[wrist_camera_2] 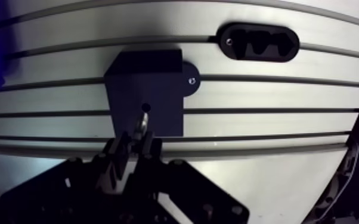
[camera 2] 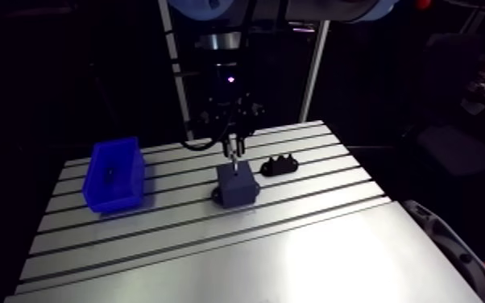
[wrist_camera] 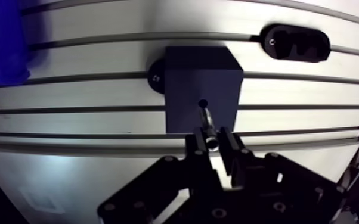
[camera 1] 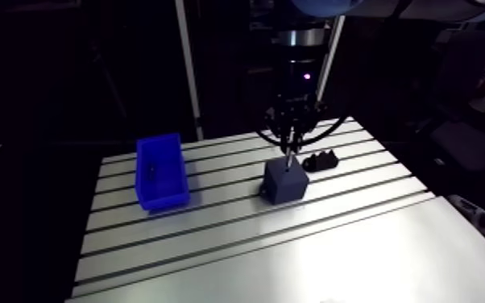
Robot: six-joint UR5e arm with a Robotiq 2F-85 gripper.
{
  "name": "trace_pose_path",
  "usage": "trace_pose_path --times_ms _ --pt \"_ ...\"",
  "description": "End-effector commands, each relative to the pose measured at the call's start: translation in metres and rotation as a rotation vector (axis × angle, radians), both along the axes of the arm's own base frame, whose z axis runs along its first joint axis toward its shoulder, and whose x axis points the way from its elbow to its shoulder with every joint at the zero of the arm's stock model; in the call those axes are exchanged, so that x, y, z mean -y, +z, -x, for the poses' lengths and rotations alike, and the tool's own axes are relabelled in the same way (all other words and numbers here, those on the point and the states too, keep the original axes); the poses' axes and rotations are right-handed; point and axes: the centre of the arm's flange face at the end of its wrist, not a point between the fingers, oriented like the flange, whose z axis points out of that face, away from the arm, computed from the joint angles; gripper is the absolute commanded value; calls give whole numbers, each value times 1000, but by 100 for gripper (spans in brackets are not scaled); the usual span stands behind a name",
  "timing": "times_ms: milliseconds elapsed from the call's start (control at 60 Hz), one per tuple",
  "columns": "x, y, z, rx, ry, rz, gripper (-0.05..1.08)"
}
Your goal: Pick up the M10 bolt and insert it into the hole until fully seated.
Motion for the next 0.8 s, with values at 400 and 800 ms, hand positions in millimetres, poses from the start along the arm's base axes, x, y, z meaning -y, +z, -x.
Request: trace_pose_path --times_ms 400,800 --pt "-7 -3 -3 7 -13 3 108" --pt "-7 -6 -1 2 -11 3 108"
